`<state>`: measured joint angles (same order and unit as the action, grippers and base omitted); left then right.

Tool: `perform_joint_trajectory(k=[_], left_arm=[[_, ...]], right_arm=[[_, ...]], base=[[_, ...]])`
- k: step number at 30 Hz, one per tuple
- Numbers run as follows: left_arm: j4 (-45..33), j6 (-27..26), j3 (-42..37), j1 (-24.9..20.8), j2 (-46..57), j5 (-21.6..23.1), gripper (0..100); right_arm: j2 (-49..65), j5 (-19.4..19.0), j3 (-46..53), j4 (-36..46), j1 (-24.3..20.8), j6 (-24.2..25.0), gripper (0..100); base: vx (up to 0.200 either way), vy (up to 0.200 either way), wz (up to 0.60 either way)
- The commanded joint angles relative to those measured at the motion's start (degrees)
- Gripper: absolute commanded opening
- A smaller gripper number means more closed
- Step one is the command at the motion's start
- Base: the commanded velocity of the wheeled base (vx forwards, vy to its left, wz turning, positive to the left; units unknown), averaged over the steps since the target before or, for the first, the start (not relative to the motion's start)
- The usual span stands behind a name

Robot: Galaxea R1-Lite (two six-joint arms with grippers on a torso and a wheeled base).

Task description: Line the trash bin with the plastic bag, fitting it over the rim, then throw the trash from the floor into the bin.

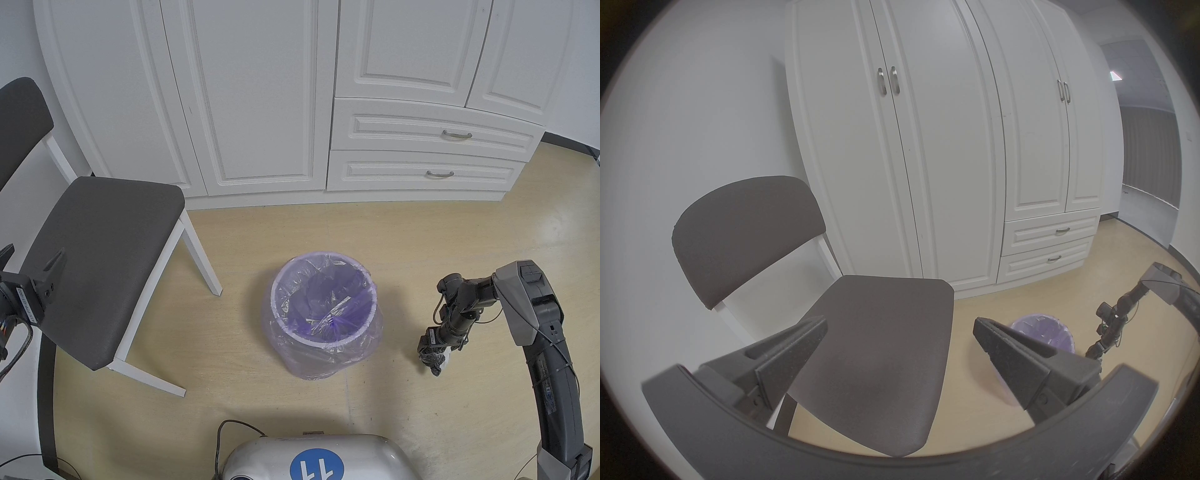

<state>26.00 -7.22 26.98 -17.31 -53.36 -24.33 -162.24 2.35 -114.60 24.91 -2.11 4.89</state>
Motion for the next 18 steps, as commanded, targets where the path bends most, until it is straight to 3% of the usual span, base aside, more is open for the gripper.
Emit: perform_joint_trajectory(k=[1,2,18], left_arm=[[0.01,0.01,0.00,0.00,0.01,-0.01,100],[0.01,-0.08,0.00,0.00,0.01,-0.01,100],[0.01,-0.25,0.00,0.00,0.36,-0.01,100]], right_arm=[[-0.18,-0.16,0.01,0.06,0.00,0.03,100],[-0.18,-0.16,0.01,0.06,0.00,0.03,0],[-0.09,-0.51,0.01,0.23,0.09,0.30,0]], base=[[0.000,0.000,0.00],[0.000,0.000,0.00],[0.000,0.000,0.00]])
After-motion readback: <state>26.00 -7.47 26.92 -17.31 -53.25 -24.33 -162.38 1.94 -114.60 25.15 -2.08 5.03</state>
